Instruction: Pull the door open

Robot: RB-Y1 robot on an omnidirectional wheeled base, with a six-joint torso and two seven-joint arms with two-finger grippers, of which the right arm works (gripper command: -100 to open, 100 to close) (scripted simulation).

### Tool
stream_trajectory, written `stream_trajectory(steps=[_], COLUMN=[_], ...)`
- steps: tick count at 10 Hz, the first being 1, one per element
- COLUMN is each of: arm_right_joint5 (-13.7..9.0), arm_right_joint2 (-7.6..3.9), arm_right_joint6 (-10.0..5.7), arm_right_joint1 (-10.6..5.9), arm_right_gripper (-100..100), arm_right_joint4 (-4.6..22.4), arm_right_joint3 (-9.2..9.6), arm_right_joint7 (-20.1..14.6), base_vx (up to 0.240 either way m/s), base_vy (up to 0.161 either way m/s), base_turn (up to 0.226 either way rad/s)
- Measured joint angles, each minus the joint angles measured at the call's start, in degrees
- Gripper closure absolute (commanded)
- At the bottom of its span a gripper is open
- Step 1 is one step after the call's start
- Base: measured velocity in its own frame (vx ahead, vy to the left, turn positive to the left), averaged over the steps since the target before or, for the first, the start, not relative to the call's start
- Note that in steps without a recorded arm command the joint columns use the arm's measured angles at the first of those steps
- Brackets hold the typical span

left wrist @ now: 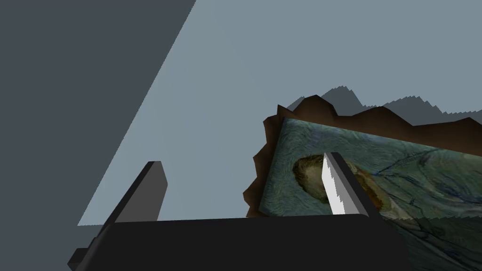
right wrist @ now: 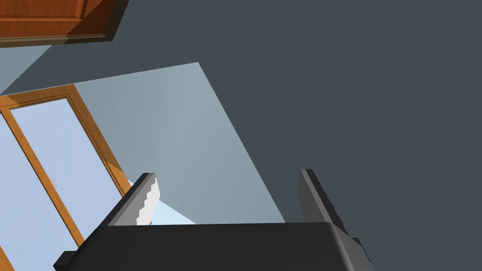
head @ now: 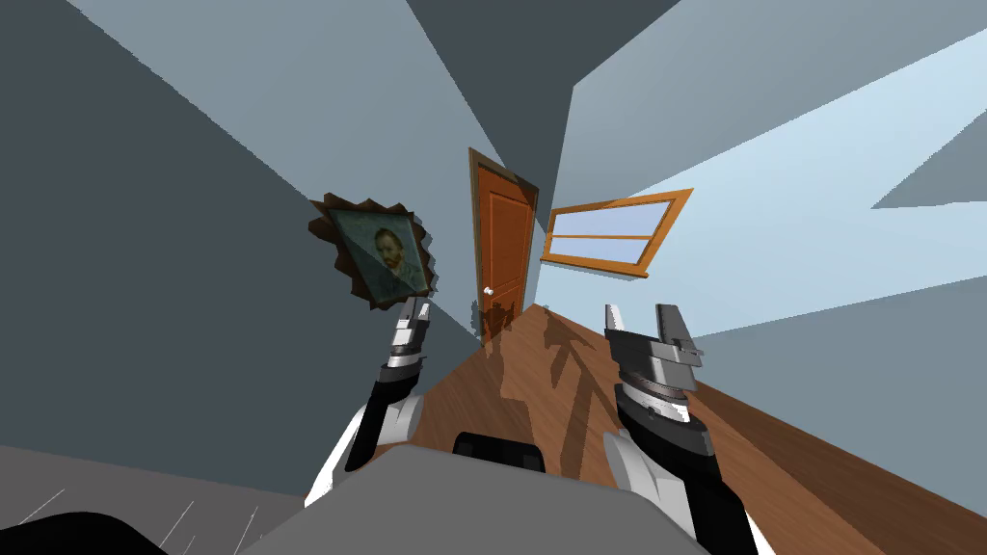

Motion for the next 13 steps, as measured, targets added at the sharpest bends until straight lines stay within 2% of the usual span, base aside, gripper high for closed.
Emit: stream_trajectory(steps=[3, 6, 13], arm_right_joint5=[0.95, 2.34, 4.85], arm_right_joint2=[-0.97, -1.32, -3.24], arm_right_joint6=[-0.61, -1.26, -2.78], arm_right_joint1=[-1.34, -2.33, -5.52], arm_right_gripper=[-100, -100, -100], arm_right_joint4=[3.72, 7.07, 16.48], arm_right_joint3=[-0.79, -0.66, -2.67], arm_right_joint7=[2.45, 5.37, 11.94], base_vx=[0.085, 0.076, 0.082], base_vy=[-0.016, 0.002, -0.013], base_turn=[0.087, 0.081, 0.098])
